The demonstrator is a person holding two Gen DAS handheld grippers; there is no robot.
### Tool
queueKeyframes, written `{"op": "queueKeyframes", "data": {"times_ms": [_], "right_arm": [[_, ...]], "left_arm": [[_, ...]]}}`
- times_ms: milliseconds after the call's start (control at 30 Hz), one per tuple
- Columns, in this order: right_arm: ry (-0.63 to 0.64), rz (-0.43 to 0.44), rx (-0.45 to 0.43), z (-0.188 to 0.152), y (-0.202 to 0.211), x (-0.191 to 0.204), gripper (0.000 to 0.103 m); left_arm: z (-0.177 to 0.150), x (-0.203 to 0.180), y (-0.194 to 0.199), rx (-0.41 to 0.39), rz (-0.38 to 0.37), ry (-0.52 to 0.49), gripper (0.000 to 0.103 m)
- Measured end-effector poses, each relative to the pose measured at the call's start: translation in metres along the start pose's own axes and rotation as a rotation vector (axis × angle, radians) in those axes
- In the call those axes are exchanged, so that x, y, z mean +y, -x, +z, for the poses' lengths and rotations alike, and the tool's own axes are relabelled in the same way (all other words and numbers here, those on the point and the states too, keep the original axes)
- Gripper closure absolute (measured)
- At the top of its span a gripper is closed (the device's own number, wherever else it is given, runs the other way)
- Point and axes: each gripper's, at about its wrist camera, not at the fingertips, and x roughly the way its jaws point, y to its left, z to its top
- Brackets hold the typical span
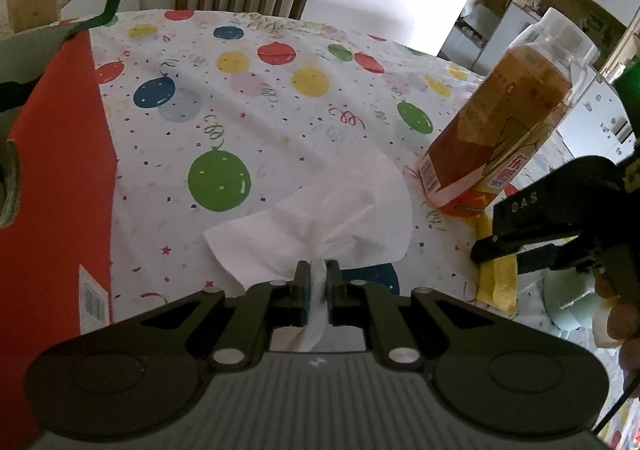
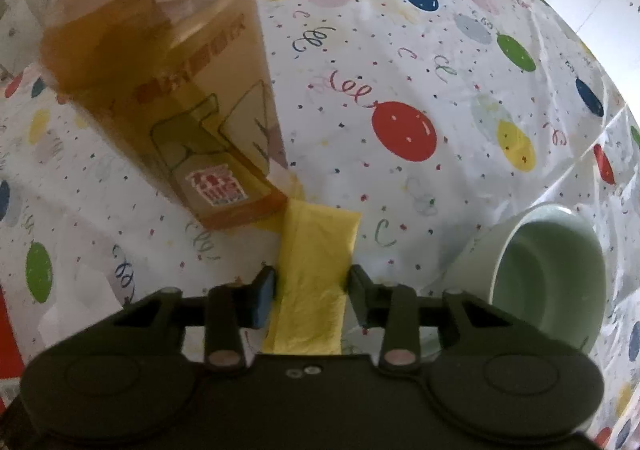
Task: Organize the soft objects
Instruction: 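Carry the tissue and yellow cloth with both tools into the box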
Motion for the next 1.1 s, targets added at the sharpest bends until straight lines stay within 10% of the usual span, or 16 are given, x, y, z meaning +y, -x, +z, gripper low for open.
{"op": "queueKeyframes", "data": {"times_ms": [600, 1100], "right_arm": [[0.33, 0.237, -0.035, -0.055, 0.085, -0.009, 0.065], [0.586, 0.425, -0.13, -0.069, 0.148, 0.068, 0.065]], "left_arm": [[0.004, -0.012, 0.074, -0.064, 0.009, 0.058, 0.095], [0.025, 0.023, 0.177, -0.19, 0.199, 0.117, 0.095]]}}
